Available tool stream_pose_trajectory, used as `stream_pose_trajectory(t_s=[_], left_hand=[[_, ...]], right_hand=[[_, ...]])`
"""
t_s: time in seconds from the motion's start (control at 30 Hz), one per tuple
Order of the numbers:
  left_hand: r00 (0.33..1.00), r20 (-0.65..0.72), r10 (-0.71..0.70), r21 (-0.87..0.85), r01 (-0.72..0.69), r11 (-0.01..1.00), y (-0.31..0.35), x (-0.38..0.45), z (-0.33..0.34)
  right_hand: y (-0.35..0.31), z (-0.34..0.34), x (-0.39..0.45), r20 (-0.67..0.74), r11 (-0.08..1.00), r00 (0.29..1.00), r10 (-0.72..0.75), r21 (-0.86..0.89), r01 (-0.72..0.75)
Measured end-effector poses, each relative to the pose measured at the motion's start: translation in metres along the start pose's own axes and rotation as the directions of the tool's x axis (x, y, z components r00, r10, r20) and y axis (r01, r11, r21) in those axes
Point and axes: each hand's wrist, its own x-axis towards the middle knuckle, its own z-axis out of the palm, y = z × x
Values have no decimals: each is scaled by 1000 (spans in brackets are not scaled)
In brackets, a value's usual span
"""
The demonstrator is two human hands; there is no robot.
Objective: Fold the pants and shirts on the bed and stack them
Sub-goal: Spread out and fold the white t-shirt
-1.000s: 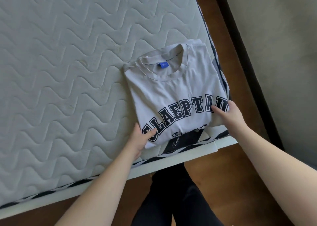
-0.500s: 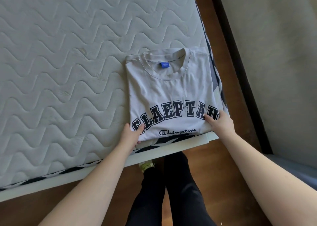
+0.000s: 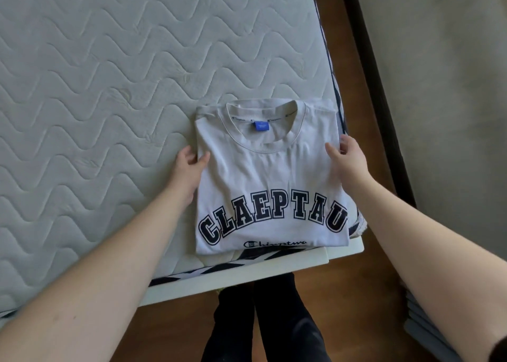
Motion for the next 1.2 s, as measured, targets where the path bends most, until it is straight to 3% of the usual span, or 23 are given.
stream_pose_trajectory(t_s=[0.07, 0.13, 0.23, 0.33, 0.5, 0.6, 0.73, 0.83, 0.9, 1.03, 1.1, 1.2], left_hand=[[995, 64, -82, -167, 91, 982, 19, 23, 6], [993, 88, -85, -197, 101, 975, 33, 38, 10], [997, -27, 74, -30, -75, 997, 45, 49, 12], [955, -35, 296, 207, -283, 937, 52, 52, 12], [906, -58, 418, 197, -400, 895, 59, 59, 12], [927, -52, 372, 237, -351, 906, 55, 67, 15], [973, -40, 226, 256, -209, 944, 47, 70, 14], [1000, 9, -10, 136, 9, 991, 39, 56, 12], [983, 136, -126, 106, 113, 988, 28, 40, 9], [934, 317, -162, 181, 108, 977, 9, 13, -2], [942, 294, -163, 236, 94, 967, -6, 4, -2], [967, 186, -173, 138, 149, 979, -29, -8, 6]], right_hand=[[-15, -1, 18, -15, 999, 1000, 8, 47, -8], [-23, -2, 33, -23, 999, 1000, 16, 46, -15], [-30, -3, 47, -3, 998, 1000, 20, 55, -20], [-28, -2, 51, -3, 996, 998, -60, 68, 60], [-29, -9, 57, -97, 973, 978, -183, 123, 194], [-31, -8, 64, -92, 979, 981, -171, 94, 180], [-27, -6, 68, 27, 993, 994, -109, -41, 110], [-13, -5, 55, 15, 990, 1000, -25, -135, 26], [0, -2, 40, 61, 985, 998, 18, -173, -7], [5, 5, 28, 116, 975, 993, -35, -213, 59], [-2, 7, 33, 83, 970, 993, -85, -221, 102], [-17, 11, 43, 46, 970, 984, -170, -169, 175]])
